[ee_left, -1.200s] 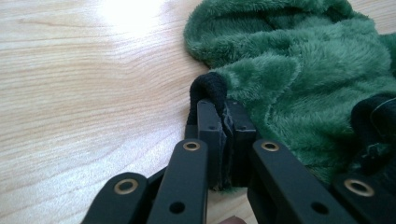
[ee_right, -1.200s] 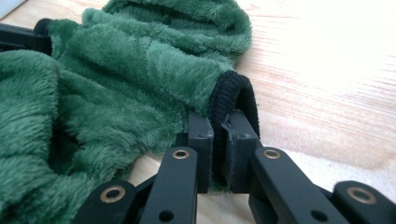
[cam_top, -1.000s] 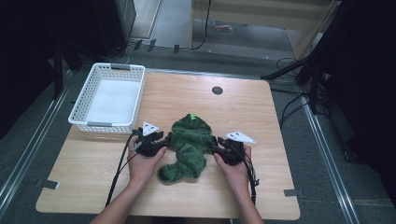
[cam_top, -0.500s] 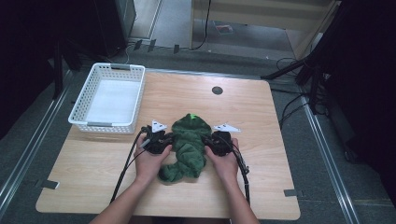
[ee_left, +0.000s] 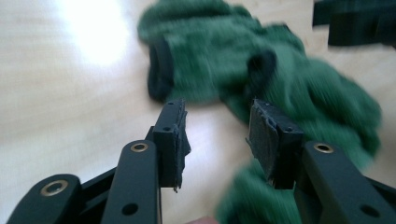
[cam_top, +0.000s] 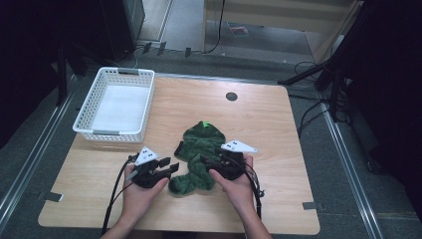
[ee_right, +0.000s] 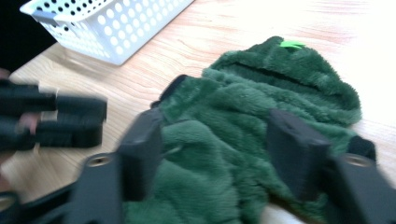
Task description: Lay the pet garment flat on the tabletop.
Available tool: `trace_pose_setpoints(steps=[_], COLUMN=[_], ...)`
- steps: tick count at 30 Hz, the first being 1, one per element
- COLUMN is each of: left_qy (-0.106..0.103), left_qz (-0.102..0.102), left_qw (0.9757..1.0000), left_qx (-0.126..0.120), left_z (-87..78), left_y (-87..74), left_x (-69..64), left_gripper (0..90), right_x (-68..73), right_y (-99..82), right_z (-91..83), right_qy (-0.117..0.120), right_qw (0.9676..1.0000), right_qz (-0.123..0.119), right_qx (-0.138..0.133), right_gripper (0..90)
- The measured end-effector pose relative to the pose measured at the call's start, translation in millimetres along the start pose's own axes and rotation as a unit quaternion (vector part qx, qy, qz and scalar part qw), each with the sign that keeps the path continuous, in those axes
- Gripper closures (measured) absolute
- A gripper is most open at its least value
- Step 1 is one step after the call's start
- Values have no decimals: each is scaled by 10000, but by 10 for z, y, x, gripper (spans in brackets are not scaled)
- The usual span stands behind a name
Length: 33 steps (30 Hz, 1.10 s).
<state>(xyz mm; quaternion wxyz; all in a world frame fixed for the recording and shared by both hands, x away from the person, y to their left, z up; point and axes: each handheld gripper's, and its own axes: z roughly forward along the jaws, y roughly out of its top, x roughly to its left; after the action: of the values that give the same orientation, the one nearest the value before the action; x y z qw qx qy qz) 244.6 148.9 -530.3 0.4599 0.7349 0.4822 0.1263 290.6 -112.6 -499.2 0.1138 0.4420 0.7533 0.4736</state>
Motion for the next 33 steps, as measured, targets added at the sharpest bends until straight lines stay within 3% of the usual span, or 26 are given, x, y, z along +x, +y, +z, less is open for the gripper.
trace_pose_setpoints(steps=[2,4,6,9,11,12,14,16,18,22,25,28,31,33], left_qy=[32,83,36,14,-10,-6,28,52,46,10,54,75,37,76], left_qz=[63,347,343,341,326,298,363,412,418,328,372,413,326,343], left_qw=[10000,9992,9992,9993,9993,9994,9992,9989,9989,9993,9991,9990,9994,9994], left_qx=[-5,162,200,165,198,184,181,194,202,191,181,156,102,63], left_z=[-30,-2,12,-2,-5,-5,-7,-1,0,-7,-13,-19,-36,-65], left_y=[-122,-202,-267,-295,-306,-315,-321,-327,-327,-324,-326,-326,-315,-308], left_x=[-66,-125,-130,-128,-119,-115,-128,-142,-140,-115,-126,-137,-116,-107], left_gripper=[564,561,568,596,611,617,624,627,629,632,634,638,637,637], right_x=[70,141,191,264,301,304,269,224,177,40,-97,-206,-308,-346], right_y=[0,-27,-74,-171,-211,-219,-206,-199,-220,-335,-439,-550,-639,-657], right_z=[10,47,95,162,157,131,34,-74,-178,-416,-619,-832,-1000,-1096], right_qy=[59,-15,-40,-203,-384,-379,-247,-150,-118,-282,-310,-465,-605,-734], right_qw=[10000,9997,9992,9972,9949,9951,9971,9985,9991,9991,9994,9987,9977,9962], right_qz=[-17,-165,-223,-460,-750,-782,-669,-515,-408,-312,-34,98,224,285], right_qx=[52,181,318,547,561,480,274,104,-15,-105,-145,-174,-213,-380], right_gripper=[261,254,286,466,610,687,808,837,839,836,833,774,698,625])
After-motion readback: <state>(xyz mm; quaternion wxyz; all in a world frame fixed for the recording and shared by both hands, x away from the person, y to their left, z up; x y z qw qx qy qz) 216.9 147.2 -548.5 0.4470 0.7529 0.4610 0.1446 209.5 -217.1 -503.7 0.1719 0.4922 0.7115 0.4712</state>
